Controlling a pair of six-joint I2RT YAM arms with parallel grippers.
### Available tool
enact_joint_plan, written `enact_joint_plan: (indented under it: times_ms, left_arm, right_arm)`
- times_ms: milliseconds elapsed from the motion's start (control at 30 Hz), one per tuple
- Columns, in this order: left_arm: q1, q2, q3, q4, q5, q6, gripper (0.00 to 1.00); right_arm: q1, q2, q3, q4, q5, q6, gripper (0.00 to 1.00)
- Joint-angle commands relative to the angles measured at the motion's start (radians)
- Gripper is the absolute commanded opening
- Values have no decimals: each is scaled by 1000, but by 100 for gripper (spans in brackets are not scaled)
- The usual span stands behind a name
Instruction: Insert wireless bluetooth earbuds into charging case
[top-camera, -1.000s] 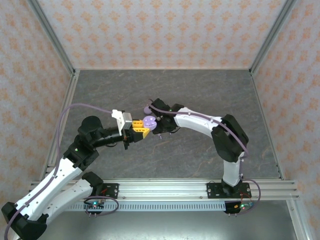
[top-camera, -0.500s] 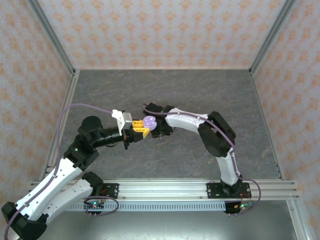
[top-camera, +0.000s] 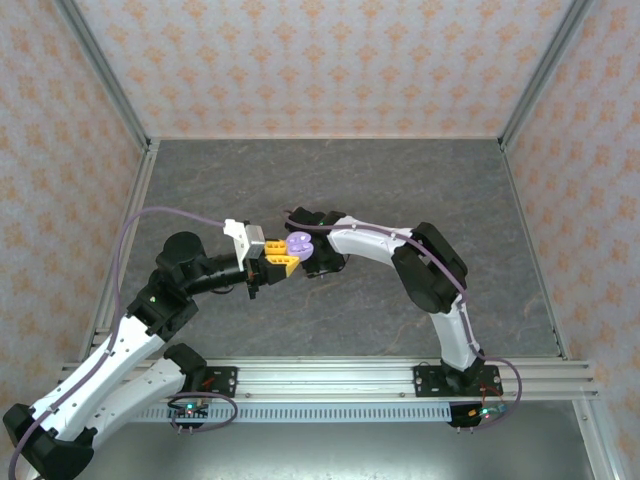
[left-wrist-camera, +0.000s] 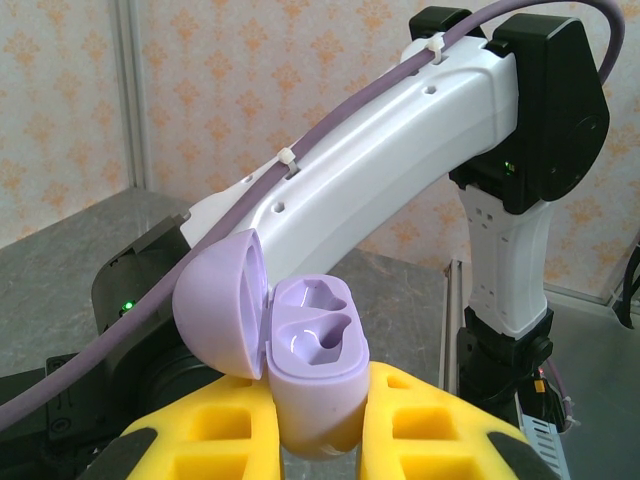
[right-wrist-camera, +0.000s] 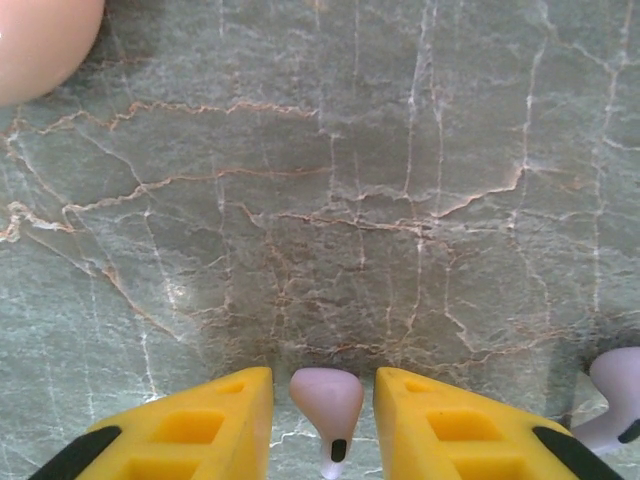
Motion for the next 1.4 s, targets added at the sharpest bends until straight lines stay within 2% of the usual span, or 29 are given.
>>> enact_joint_plan:
  times_ms: [0,400,567,767,1000,1200,1367]
  left_arm:
    - [-8,-1,-8,39,7,1,0]
    - [-8,-1,-9,34,3,2,0]
    - [-8,-3,-9,30,1,2,0]
    - [-7,-2,-14,40,-6,0,0]
    - [-7,11,-54,90,-58,-7,0]
    - [-9,62,-72,131,-72,-16,0]
    - [-9,105,-86,180,-74,-34,0]
  right_arm:
    - [8,35,17,-13,49,-9,32]
    - [8,54,41,12,89,-22,25]
    - [7,2,4,55,89,-23,22]
    - [-8,-186,-101,152,80,-31,20]
    - [-33,-497,-239,257,54,-35,20]
    - [-41,-739,-291,290,20,-72,20]
    - [-41,-890,-330,356,-59,-77,20]
